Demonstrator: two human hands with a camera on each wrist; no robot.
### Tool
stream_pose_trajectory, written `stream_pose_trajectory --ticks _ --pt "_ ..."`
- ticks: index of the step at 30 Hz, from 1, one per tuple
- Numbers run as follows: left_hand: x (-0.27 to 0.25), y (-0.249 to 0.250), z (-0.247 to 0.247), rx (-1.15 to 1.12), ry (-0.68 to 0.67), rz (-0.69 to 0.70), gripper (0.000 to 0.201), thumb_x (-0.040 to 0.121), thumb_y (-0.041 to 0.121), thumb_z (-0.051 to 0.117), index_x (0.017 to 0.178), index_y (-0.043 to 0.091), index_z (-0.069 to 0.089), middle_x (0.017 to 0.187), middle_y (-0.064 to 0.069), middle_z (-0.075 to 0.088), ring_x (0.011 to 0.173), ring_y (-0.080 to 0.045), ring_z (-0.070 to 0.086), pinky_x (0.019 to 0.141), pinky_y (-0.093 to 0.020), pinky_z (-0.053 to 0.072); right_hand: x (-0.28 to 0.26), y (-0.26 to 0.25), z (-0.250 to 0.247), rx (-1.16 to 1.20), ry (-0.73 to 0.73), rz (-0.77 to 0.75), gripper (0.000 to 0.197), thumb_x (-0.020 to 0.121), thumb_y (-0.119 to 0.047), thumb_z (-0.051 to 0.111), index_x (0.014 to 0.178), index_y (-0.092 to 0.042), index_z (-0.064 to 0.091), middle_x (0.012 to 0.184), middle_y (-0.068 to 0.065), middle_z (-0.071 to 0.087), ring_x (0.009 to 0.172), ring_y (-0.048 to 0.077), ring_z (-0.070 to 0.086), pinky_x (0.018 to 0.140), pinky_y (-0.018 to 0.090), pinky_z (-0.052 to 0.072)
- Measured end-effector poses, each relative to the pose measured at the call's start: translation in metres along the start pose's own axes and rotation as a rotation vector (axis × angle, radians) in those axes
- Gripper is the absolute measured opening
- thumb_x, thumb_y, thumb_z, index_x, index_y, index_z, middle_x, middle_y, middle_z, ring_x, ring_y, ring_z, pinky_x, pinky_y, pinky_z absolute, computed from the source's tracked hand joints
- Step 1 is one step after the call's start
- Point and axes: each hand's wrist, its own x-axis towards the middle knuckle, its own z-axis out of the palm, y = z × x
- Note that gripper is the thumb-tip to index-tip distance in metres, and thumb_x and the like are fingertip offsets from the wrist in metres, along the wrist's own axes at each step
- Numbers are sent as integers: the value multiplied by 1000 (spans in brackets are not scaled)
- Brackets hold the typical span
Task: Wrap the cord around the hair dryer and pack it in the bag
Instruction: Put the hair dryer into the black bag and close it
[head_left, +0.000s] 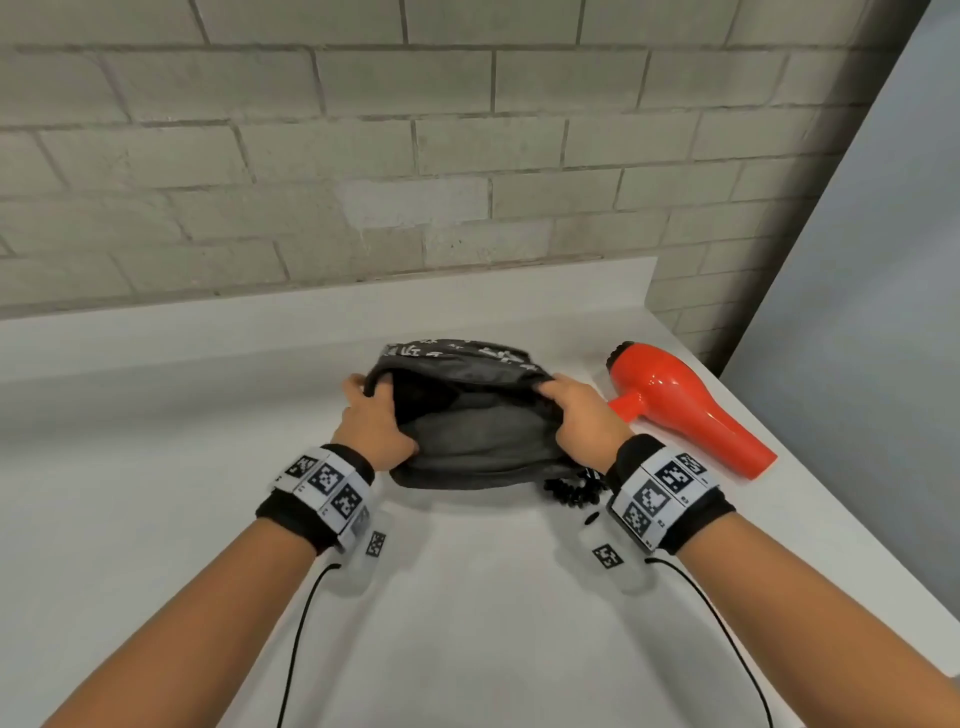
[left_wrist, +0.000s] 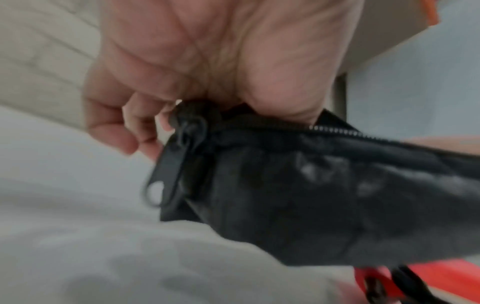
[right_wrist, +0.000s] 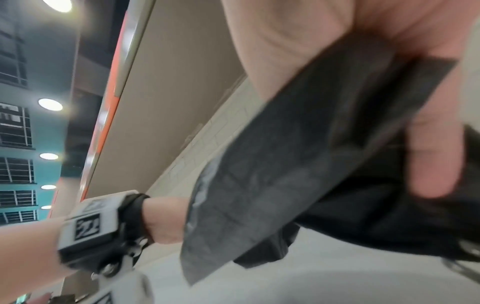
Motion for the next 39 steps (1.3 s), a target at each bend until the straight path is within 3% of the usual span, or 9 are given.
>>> stream_pose_trajectory --ticks 7,10,14,21,25,30,34,37,39 --pt "16 -1 -5 -290 297 -85 33 90 26 49 114 6 60 122 -21 60 117 -36 51 98 -35 38 -18 1 7 40 -97 -10 38 75 -2 50 102 -20 71 104 3 69 90 22 63 84 32 52" --pt "8 0 -2 -173 309 -4 52 79 25 66 123 4 50 124 -21 56 113 -37 53 96 -38 42 -11 -2 12 -58 35 26 23 87 -32 54 90 -18 73 91 4 70 82 24 62 74 32 49" --pt "-8 -3 12 249 48 -4 90 67 22 75 136 11 19 129 -21 30 93 -41 58 82 -42 50 6 -7 18 -438 -99 62 34 82 -17 60 115 -13 53 117 10 45 91 33 59 68 35 42" --pt "-25 -18 22 588 -82 -6 76 77 20 59 138 23 14 126 -18 23 54 -21 44 63 -32 44 36 -10 28 -722 -141 284 55 76 -21 68 124 -17 42 140 11 18 112 32 42 69 34 42" --pt "-22 -19 19 603 -195 71 73 79 21 58 139 35 19 135 -15 15 86 -30 55 81 -36 49 47 -13 34 -742 -195 255 50 79 -19 64 125 -18 45 145 11 13 120 36 34 84 41 44" --pt "-8 -15 17 275 -85 40 42 83 7 49 111 35 62 142 -9 16 112 -32 46 102 -40 41 43 -23 21 -732 -160 -187 28 86 -10 51 105 -25 65 151 8 15 134 42 15 105 49 27" --pt "-7 -7 28 490 100 41 35 78 21 64 112 25 61 145 -13 13 127 -38 21 99 -48 35 41 -38 28 -1020 -213 -492 13 74 -29 67 80 -37 73 123 -3 57 111 25 53 86 35 44" --pt "-9 3 26 675 246 261 37 69 18 68 106 21 62 134 -13 27 111 -34 33 83 -43 42 47 -37 40 -976 -420 -490 26 90 -15 47 108 -16 66 122 5 56 112 29 52 88 37 44" --pt "-4 5 24 627 91 394 33 83 17 56 115 19 58 129 -10 40 109 -32 45 86 -39 41 53 -37 41 -839 -506 -357 32 92 -12 44 122 -12 55 125 12 53 113 32 53 89 39 44"
